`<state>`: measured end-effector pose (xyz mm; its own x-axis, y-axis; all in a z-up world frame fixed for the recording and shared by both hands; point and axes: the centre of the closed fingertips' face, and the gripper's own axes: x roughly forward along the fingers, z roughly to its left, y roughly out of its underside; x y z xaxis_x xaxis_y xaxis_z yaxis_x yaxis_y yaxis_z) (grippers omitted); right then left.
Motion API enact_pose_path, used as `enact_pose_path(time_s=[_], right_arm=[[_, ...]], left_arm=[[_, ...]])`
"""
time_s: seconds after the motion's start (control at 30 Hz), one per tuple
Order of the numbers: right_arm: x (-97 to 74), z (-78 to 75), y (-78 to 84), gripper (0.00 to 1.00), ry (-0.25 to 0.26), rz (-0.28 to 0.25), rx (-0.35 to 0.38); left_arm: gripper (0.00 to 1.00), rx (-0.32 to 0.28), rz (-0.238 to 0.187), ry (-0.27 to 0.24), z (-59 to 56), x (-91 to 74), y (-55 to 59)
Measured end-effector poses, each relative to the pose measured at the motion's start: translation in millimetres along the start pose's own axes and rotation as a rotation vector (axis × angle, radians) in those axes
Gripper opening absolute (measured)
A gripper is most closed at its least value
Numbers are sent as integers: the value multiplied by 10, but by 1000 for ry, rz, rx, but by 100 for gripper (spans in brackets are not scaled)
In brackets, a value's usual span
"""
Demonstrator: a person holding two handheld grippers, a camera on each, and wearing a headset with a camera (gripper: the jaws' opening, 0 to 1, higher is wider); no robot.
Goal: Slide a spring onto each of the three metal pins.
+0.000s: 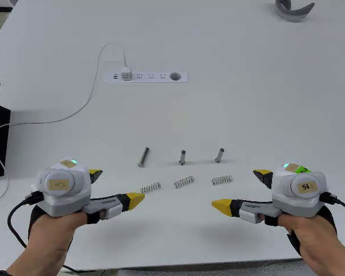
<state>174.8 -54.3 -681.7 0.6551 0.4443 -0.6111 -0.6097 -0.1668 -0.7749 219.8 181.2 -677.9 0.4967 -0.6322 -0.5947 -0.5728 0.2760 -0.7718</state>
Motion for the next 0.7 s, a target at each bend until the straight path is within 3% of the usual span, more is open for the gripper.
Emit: enact_pose_path(time_s=[0.7], right_arm=[[-28,-8,35,91,2,12,6]], left_arm=[[82,0,16,9,35,48,-18]])
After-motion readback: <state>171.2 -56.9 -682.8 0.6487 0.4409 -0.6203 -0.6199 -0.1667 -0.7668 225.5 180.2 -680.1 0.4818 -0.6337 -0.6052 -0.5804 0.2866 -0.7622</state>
